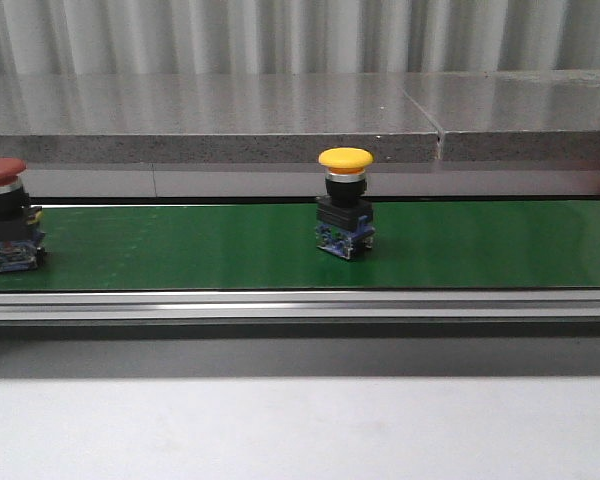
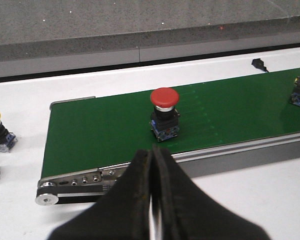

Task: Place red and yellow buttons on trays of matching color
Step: 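Move the right gripper above the yellow button arriving on the belt, then close the right gripper on the yellow button and lift it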

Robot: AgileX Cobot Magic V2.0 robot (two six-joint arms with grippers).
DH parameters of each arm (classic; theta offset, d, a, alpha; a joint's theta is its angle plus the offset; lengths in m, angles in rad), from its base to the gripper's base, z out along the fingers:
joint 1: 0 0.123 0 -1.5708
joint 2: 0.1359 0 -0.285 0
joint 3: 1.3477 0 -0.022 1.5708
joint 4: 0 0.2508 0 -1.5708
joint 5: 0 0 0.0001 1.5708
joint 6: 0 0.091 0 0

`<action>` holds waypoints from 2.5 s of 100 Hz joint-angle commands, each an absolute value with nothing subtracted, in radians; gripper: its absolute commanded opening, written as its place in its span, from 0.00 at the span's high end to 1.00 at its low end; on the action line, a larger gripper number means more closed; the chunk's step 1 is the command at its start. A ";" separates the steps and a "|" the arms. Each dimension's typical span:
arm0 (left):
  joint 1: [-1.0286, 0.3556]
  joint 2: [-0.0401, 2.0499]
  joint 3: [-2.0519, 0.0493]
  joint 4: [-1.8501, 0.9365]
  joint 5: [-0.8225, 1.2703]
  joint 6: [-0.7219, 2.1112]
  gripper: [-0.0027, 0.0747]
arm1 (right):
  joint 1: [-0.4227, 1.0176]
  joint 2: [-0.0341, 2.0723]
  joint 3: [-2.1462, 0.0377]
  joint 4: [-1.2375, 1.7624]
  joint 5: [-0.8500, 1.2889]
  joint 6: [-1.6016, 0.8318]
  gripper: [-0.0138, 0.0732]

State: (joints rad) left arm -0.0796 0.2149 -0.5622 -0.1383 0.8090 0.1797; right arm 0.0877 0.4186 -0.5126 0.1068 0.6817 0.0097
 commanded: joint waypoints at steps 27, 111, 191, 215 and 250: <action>-0.089 0.227 -0.585 -0.160 0.740 0.181 0.99 | 0.136 0.711 -0.769 0.129 0.675 -0.016 0.97; -0.089 0.227 -0.585 -0.160 0.740 0.181 0.99 | 0.294 1.439 -1.375 0.236 1.113 -0.235 0.20; -0.089 0.227 -0.585 -0.160 0.740 0.181 0.99 | 0.291 1.680 -1.464 0.174 1.017 -0.337 0.53; -0.089 0.227 -0.585 -0.160 0.740 0.181 0.99 | 0.288 1.671 -1.464 0.172 1.013 -0.337 0.63; -0.089 0.227 -0.585 -0.160 0.740 0.181 0.99 | 0.176 1.553 -1.462 0.171 1.028 -0.158 0.63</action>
